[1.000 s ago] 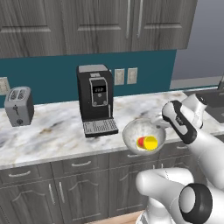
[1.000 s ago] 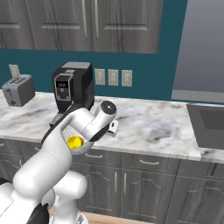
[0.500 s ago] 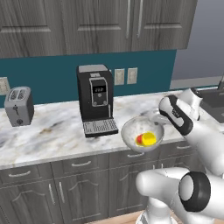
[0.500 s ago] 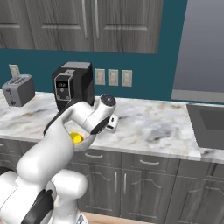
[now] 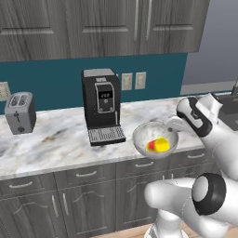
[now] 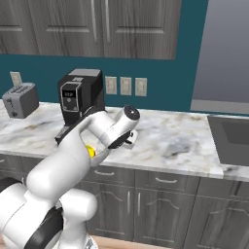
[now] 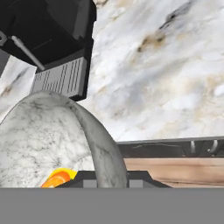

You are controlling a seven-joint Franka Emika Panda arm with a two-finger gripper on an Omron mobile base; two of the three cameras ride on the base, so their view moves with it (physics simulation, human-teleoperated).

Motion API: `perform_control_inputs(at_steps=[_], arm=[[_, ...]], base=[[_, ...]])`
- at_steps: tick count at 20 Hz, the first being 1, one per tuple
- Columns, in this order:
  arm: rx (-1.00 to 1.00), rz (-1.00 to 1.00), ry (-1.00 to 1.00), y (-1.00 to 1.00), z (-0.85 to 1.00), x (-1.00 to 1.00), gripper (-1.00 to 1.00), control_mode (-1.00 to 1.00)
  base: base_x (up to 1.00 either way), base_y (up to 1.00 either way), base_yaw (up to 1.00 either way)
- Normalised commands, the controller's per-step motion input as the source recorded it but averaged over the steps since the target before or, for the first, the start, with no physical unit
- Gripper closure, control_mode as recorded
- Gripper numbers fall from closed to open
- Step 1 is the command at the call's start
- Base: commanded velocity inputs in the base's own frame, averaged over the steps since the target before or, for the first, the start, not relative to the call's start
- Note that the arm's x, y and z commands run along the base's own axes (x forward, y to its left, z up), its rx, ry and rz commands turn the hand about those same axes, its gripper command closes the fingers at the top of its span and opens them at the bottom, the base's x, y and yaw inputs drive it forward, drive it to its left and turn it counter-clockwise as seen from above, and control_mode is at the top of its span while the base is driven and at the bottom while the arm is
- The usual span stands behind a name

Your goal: Place the cup inside the bowl on the dining table and move the bowl to any counter.

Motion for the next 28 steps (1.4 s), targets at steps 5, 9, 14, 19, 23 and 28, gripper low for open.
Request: perform_control_inputs(at_steps=[5,9,14,19,23,28], arm=[[0.15,-0.02,0.00,-0.18,0.00,0.00,1.00,-1.00],[0.00,-0.03,0.00,0.00,0.00,0.01,1.00,-1.00],[-0.03,-0.07,0.03,-0.10,0.06,0.33,1.00,-1.00],[-0.01,-0.11,0.02,-0.10,0.07,0.40,1.00,-1.00],[0.00,-0.09,0.00,-0.23,0.00,0.28,1.00,-1.00],[0.00,-0.03,0.00,-0.29,0.00,0.16,1.00,-1.00]], base=[[0.00,0.00,0.00],[0.00,0.00,0.00],[0.00,0.00,0.00],[0.00,0.00,0.00],[0.00,0.00,0.00],[0.00,0.00,0.00]])
